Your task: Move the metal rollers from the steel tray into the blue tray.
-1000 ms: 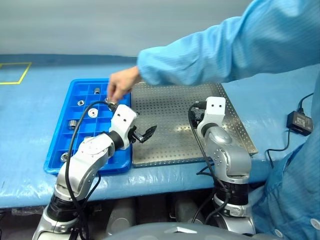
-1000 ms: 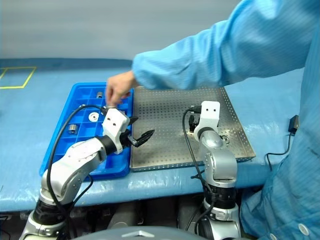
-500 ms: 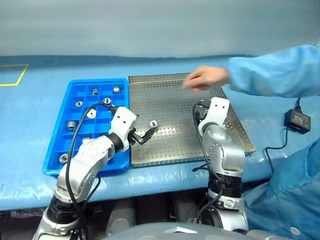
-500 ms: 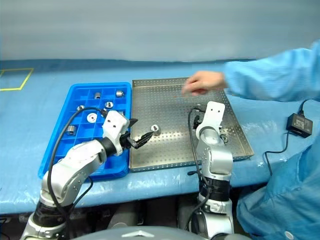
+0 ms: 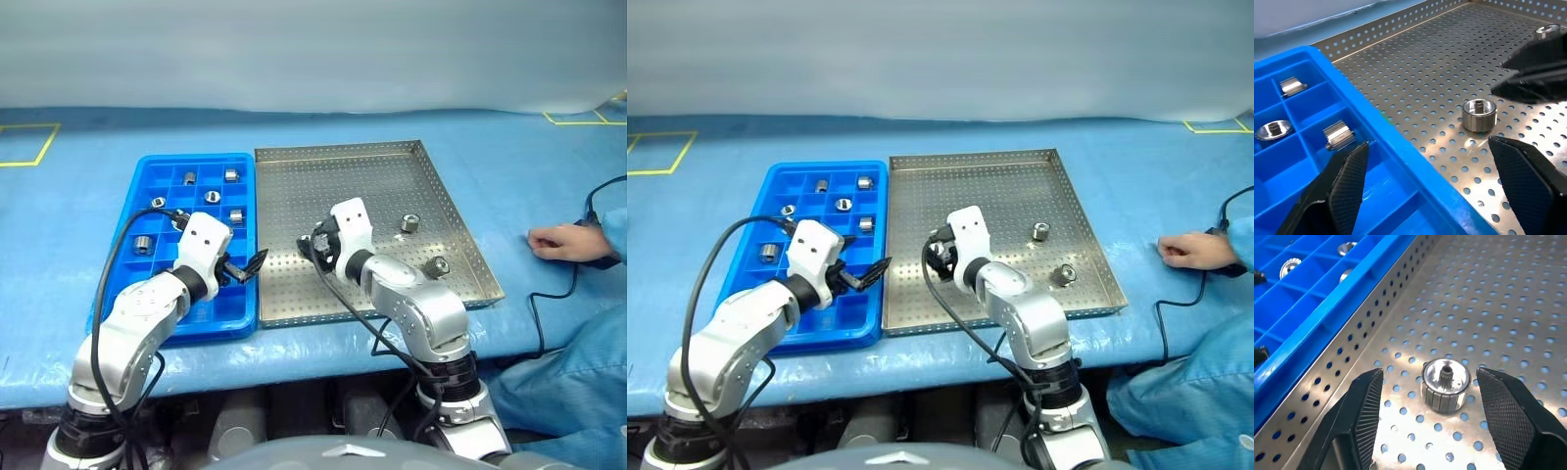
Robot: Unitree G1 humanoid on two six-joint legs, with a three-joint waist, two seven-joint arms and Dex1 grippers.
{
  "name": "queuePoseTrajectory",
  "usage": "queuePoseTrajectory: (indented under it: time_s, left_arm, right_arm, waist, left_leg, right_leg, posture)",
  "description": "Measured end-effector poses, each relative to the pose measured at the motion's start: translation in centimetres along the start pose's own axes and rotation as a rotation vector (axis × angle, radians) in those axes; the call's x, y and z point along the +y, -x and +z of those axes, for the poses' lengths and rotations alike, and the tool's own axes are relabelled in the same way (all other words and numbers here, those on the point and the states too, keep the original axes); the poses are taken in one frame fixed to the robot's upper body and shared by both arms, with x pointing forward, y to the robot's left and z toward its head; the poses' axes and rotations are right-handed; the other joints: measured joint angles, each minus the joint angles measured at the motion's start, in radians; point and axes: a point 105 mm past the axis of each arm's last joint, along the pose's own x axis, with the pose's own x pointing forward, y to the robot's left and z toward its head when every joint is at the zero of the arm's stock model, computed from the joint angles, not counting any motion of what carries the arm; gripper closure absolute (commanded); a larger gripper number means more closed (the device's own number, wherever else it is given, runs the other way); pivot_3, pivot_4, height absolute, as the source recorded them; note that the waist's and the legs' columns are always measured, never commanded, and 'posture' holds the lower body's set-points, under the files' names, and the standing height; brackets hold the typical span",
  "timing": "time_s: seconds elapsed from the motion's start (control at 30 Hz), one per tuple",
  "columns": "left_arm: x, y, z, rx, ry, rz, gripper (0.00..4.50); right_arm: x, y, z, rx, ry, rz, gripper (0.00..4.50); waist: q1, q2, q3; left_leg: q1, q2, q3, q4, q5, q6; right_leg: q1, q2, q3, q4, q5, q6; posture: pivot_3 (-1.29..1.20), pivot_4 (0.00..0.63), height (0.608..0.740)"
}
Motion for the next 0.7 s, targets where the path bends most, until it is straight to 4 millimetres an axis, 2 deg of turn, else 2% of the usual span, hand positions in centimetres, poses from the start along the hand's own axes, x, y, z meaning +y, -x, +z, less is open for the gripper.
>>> queuePoseTrajectory:
  time_s: [0.17,0.27,0.47,0.57,0.63,0.7]
  left_arm:
    - [-0.2,0.3,0.5,-0.018,-0.01,0.009,0.24]
    - [-0.4,0.6,0.4,-0.014,-0.005,0.016,0.24]
    - [0.0,1.1,-0.1,0.007,0.005,0.051,0.24]
    - [0.0,1.4,-0.2,0.011,0.006,0.063,0.24]
    - [0.1,1.7,0.0,0.005,0.004,0.076,0.24]
    - [0.3,1.8,0.0,0.004,0.004,0.087,0.24]
  right_arm:
    - [-0.7,-1.4,-1.1,0.002,0.03,-0.019,1.3]
    - [-1.2,-2.1,-1.0,-0.008,0.041,-0.037,1.3]
    - [-0.7,-3.3,-0.8,-0.012,0.027,-0.006,1.3]
    - [-0.6,-3.8,-1.3,0.013,-0.005,-0.01,1.91]
    - [-0.8,-4.0,-1.7,0.032,-0.025,-0.029,2.58]
    - [-1.0,-4.0,-1.5,0.032,-0.017,-0.048,2.73]
  waist:
    - [0.007,0.0,0.0]
    - [0.014,0.0,0.0]
    - [0.035,0.0,0.0]
    - [0.042,0.0,0.0]
    - [0.046,0.0,0.0]
    - [0.049,0.0,0.0]
  left_leg:
    - [0.0,0.0,0.0,0.001,0.0,0.0]
    - [0.0,0.0,0.0,0.0,0.0,0.0]
    - [0.0,0.001,0.0,0.0,0.0,0.0]
    - [0.0,0.0,0.0,0.0,0.0,0.0]
    - [0.0,0.0,0.0,0.0,0.0,0.0]
    - [0.0,0.0,0.0,0.0,0.0,0.0]
  right_leg:
    - [0.0,0.001,0.0,0.001,0.0,0.0]
    - [0.0,0.001,0.001,0.001,0.002,0.002]
    - [0.0,0.001,0.0,0.001,0.003,0.004]
    - [0.0,0.001,0.0,0.0,0.003,0.004]
    - [0.0,0.001,0.0,0.0,0.003,0.003]
    - [0.0,0.001,0.0,0.0,0.003,0.003]
  posture:
    - [0.15,0.15,0.74]
    - [0.17,0.15,0.74]
    - [0.2,0.15,0.74]
    - [0.21,0.15,0.74]
    - [0.21,0.15,0.74]
    - [0.22,0.15,0.74]
